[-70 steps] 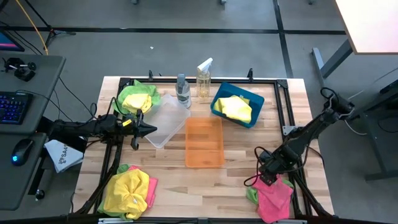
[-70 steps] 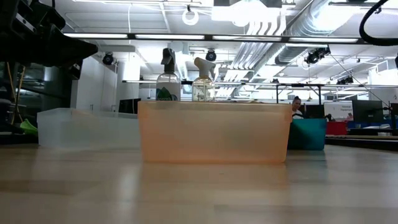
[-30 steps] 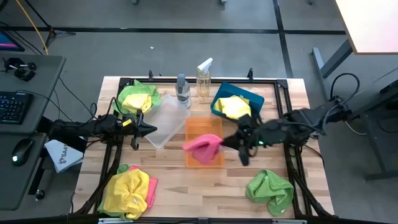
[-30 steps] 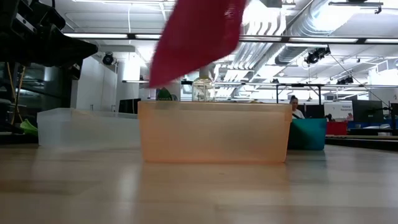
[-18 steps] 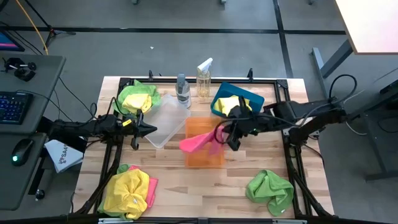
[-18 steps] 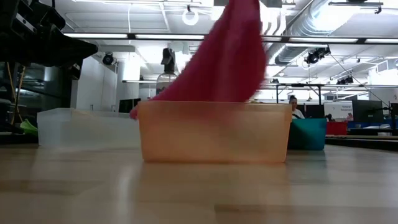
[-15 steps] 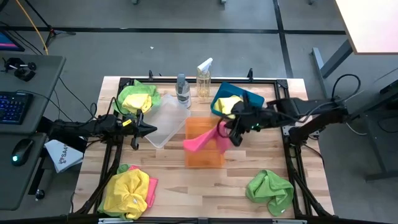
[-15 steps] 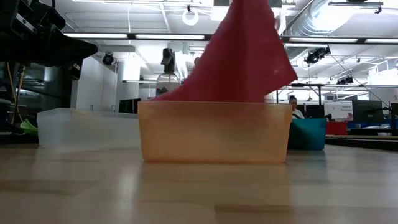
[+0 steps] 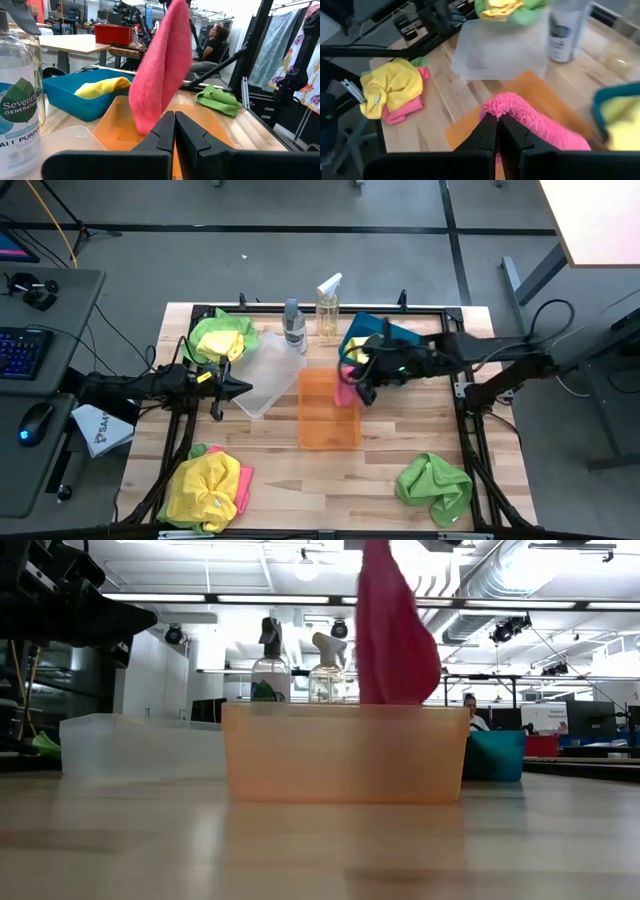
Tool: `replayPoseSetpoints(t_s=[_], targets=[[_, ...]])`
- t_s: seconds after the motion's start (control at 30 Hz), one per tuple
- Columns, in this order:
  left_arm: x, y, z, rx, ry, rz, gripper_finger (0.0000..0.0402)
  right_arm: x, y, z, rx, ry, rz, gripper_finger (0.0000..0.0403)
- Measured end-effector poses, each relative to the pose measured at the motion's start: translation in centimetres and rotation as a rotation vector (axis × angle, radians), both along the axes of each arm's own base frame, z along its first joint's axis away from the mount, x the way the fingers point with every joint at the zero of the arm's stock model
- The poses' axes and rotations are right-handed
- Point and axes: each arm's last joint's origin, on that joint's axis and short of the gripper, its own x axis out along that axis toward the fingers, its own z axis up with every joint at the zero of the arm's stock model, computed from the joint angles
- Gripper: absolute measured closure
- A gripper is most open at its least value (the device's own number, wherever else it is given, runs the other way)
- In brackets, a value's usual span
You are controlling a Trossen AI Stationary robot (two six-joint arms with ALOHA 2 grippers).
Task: Sort microfiber towel by color & place in baskets
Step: Put the right pink towel into the orange bin
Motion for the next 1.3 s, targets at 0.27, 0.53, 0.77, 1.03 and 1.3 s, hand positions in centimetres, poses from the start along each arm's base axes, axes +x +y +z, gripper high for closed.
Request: replayPoseSetpoints(t_s=[0.27,0.53,0.77,1.03,1.3], targets=[[0.0,0.0,0.0,0.000,0.000,0.001,0.0401,6.3,1.4,-5.5,-0.056,0.071,0.061,0.0403],[0.0,0.0,0.0,0.000,0.000,0.000,0.0401,8.6,1.8,-10.8,-0.081,0.200,0.092,0.0403],[0.0,0.0,0.0,0.000,0.000,0.001,0.0401,9.2,2.3,-13.5,0.047,0.090,0.152,0.0403],[0.0,0.0,0.0,0.000,0.000,0.000,0.0401,7.9,1.7,-14.3,0.032,0.251,0.141,0.0400],[0.0,0.0,0.0,0.000,0.000,0.000,0.0401,7.7,1.9,-12.8,0.041,0.303,0.211,0.0289]])
